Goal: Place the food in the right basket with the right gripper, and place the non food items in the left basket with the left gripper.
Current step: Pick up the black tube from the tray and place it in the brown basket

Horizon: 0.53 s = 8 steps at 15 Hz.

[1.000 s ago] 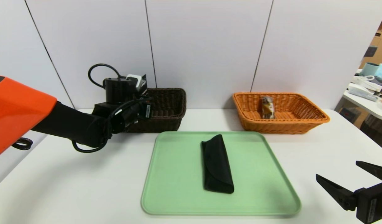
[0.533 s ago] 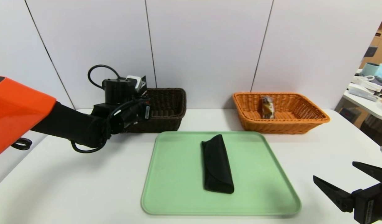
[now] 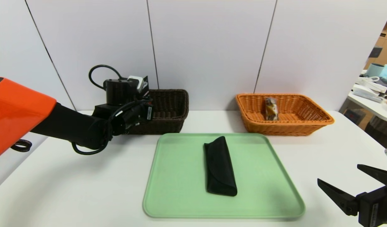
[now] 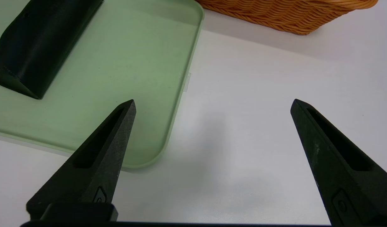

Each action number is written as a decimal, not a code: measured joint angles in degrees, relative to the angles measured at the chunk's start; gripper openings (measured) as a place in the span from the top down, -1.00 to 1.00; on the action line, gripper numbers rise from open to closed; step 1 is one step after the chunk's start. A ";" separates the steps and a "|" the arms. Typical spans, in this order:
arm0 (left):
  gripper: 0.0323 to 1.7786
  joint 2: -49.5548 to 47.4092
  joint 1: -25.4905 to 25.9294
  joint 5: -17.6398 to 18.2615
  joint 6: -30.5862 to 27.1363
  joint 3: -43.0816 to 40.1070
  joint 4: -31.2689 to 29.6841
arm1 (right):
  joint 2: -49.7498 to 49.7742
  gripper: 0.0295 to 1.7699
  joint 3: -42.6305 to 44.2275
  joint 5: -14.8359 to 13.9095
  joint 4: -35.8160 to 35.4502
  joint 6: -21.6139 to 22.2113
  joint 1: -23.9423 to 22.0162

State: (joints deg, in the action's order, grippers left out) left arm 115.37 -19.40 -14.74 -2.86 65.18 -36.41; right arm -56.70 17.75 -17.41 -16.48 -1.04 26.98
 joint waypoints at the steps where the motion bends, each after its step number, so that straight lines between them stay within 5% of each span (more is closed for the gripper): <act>1: 0.11 0.00 0.05 -0.11 -0.02 0.00 0.04 | 0.00 -0.91 0.00 0.00 -0.02 0.00 -0.02; 8: 0.11 0.10 -0.02 -0.37 -0.27 0.22 0.01 | 0.04 -0.91 -0.34 -0.06 -0.09 0.00 -0.02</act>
State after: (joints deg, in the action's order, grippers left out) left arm 115.47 -19.42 -15.10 -3.13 65.40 -36.40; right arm -56.66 17.41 -17.47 -16.57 -1.04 26.95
